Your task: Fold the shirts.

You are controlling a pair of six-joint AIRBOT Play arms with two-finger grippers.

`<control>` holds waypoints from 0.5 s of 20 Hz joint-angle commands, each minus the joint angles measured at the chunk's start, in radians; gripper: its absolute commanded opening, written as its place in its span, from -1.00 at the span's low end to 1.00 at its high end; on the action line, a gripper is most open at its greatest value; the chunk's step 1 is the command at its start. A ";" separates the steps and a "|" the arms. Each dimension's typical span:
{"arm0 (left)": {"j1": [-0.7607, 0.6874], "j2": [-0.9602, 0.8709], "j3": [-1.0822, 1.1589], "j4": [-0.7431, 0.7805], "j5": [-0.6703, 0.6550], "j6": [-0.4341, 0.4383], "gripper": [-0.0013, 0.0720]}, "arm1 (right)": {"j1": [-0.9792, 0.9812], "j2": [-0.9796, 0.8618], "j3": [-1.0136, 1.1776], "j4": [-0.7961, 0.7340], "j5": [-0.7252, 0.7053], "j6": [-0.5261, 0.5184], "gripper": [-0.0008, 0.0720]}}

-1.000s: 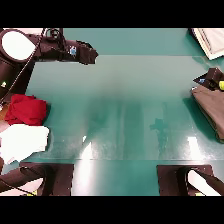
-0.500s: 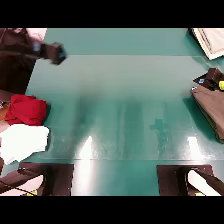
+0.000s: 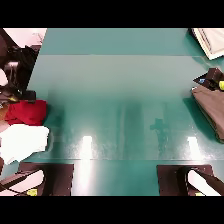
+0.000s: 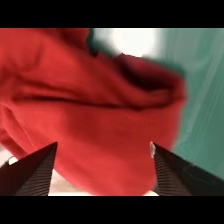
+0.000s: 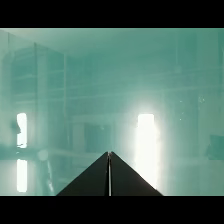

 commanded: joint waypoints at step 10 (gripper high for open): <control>0.024 0.021 0.005 -0.180 0.113 0.074 -0.90 | 0.000 0.006 0.002 0.004 -0.029 0.001 -0.94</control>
